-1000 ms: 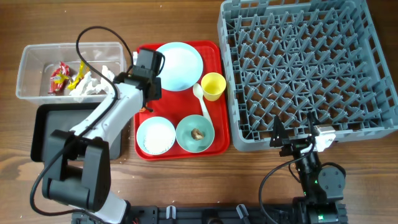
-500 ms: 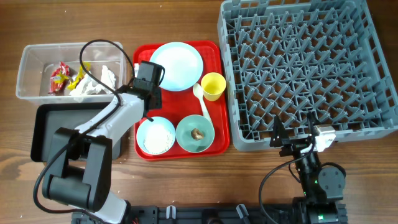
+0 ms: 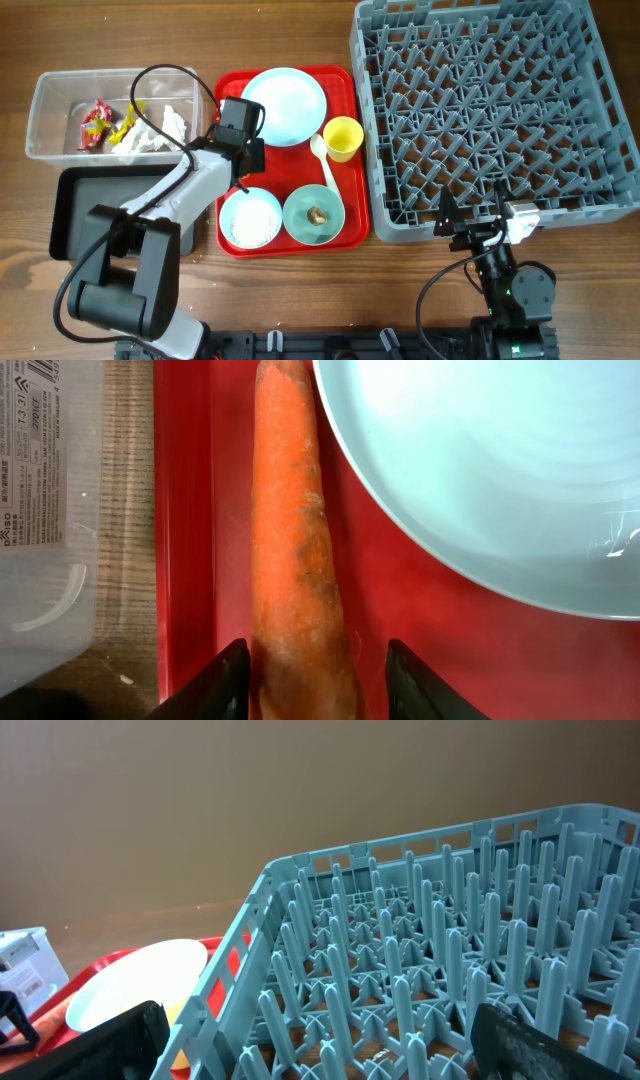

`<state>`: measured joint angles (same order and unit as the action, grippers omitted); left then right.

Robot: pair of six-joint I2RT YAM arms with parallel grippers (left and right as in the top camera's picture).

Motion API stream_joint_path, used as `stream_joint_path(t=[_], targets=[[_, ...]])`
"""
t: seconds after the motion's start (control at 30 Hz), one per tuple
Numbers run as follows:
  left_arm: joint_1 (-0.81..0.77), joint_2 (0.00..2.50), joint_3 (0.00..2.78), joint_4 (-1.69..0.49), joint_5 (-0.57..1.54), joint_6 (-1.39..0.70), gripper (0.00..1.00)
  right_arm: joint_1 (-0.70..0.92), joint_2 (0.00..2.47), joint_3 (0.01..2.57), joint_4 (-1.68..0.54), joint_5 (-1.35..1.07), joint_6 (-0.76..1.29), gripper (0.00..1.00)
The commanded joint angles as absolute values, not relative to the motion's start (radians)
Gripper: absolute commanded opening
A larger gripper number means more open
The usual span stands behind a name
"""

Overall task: Sort waste into correct bins and load items into the dishwasher rack
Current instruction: 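Lower left gripper onto the carrot on the red tray and grasp, then carry the carrot left and place it on the black tray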

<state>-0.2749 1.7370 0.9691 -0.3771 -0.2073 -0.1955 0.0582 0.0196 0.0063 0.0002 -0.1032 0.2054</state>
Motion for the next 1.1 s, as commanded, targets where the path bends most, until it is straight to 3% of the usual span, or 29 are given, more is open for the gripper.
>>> stream_joint_path(t=[0.0,0.1,0.33,0.4,0.47,0.8,1.07], targets=[[-0.272,1.748,0.966,-0.377,-0.191,-0.211,0.45,0.062,0.018,0.005,0.006,-0.092,0.212,1.0],[-0.272,1.755,0.965,-0.377,-0.191,-0.285,0.49,0.062,0.018,0.005,0.006,-0.092,0.212,1.0],[-0.272,1.795,0.964,-0.377,-0.191,-0.334,0.49,0.062,0.018,0.005,0.006,-0.092,0.212,1.0],[-0.272,1.794,0.964,-0.375,-0.191,-0.334,0.36,0.062,0.018,0.005,0.006,-0.092,0.212,1.0],[-0.272,1.785,0.964,-0.374,-0.192,-0.333,0.32,0.062,0.018,0.005,0.006,-0.092,0.212,1.0],[-0.272,1.599,0.971,-0.351,-0.195,-0.337,0.32,0.062,0.018,0.005,0.005,-0.092,0.212,0.99],[-0.263,1.393,0.971,-0.356,-0.199,-0.508,0.25,0.062,0.018,0.005,0.006,-0.092,0.212,1.0]])
